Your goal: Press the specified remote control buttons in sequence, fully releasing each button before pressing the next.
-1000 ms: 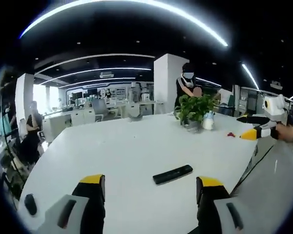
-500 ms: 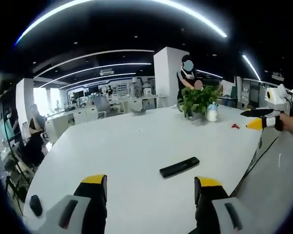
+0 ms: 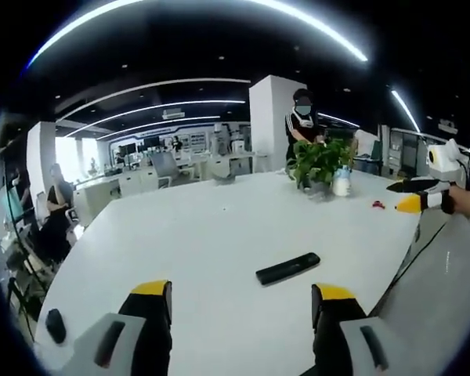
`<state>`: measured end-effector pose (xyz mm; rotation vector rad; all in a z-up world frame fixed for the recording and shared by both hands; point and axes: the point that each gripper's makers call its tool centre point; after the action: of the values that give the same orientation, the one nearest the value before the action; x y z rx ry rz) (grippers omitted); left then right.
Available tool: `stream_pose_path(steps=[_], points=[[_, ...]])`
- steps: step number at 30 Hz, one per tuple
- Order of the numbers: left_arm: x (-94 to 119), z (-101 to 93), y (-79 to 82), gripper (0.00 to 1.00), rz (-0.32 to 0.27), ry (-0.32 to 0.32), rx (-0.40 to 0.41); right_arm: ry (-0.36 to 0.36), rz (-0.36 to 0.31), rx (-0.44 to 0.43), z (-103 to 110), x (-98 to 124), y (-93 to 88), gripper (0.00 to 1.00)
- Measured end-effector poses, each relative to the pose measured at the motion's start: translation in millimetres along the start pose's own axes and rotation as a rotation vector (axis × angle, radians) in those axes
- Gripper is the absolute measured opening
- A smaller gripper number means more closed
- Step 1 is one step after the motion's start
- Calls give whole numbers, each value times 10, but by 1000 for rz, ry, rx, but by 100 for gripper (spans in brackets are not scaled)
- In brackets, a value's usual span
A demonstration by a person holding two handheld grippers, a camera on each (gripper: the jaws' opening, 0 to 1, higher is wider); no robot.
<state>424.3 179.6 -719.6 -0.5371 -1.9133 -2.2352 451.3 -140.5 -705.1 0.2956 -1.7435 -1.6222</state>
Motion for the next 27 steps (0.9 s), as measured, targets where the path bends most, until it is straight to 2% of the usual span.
stream_pose_path(steps=[20,27], points=[[2,20,10,76,-4,9,19,-30,-9,-8,-55,40,3,87],[1,24,-4,76,-1,8,13,-17,7,1,-17,17,-13,86]])
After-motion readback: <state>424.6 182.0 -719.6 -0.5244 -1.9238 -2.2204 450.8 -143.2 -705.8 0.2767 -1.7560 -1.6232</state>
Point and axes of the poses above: the point that each gripper's makers call its tool centre point, and the gripper's own axes: x roughly backward along the fingers, z roughly to its left, y roughly out of its top, and after that the axes turned 12 degrees about y, right-handed
